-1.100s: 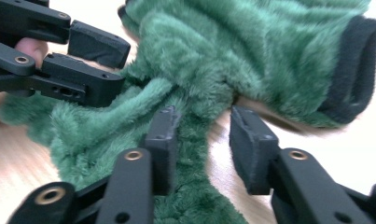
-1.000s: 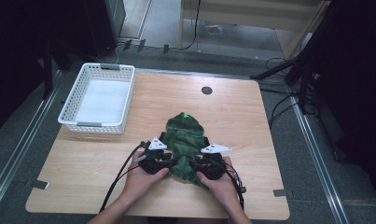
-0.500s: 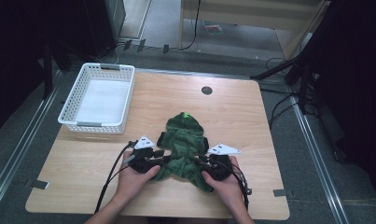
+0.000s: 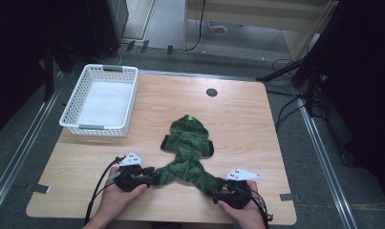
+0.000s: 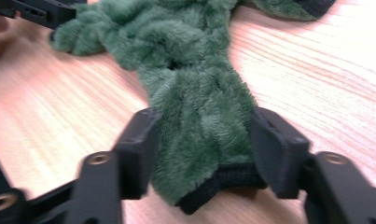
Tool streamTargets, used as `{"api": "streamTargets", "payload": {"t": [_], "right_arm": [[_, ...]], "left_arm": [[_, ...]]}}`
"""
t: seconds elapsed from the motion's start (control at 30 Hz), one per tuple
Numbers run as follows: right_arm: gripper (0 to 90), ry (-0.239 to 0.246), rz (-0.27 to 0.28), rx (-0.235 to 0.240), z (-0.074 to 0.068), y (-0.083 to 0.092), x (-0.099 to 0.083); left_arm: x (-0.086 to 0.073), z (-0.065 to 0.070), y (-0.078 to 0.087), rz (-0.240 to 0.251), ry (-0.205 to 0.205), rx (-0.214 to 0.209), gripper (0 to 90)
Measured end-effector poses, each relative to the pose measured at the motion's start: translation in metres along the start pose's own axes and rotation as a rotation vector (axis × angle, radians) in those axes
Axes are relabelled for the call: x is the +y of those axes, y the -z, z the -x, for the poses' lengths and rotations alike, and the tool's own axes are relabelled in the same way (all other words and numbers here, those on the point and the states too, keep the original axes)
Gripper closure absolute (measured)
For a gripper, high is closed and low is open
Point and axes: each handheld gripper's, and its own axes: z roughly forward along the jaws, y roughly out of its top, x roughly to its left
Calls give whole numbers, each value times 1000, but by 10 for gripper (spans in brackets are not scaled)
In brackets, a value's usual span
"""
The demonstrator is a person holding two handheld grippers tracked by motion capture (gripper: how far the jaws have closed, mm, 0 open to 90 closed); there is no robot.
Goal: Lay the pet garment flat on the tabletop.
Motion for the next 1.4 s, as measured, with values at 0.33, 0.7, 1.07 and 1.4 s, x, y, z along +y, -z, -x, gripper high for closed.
{"api": "streamTargets", "payload": {"t": [0.33,0.7,1.07,1.4], "right_arm": [[830,-12,4,-123,14,3,4],[585,-6,136,-68,27,3,68],[638,-82,-7,-183,77,-92,143],[890,-68,-19,-264,93,-112,151]], "left_arm": [[-5,3,0,-29,-49,-132,841],[-6,-2,2,-14,-67,-141,785],[-8,-4,0,-12,-49,-135,792],[-7,-5,0,-5,-37,-110,814]]}}
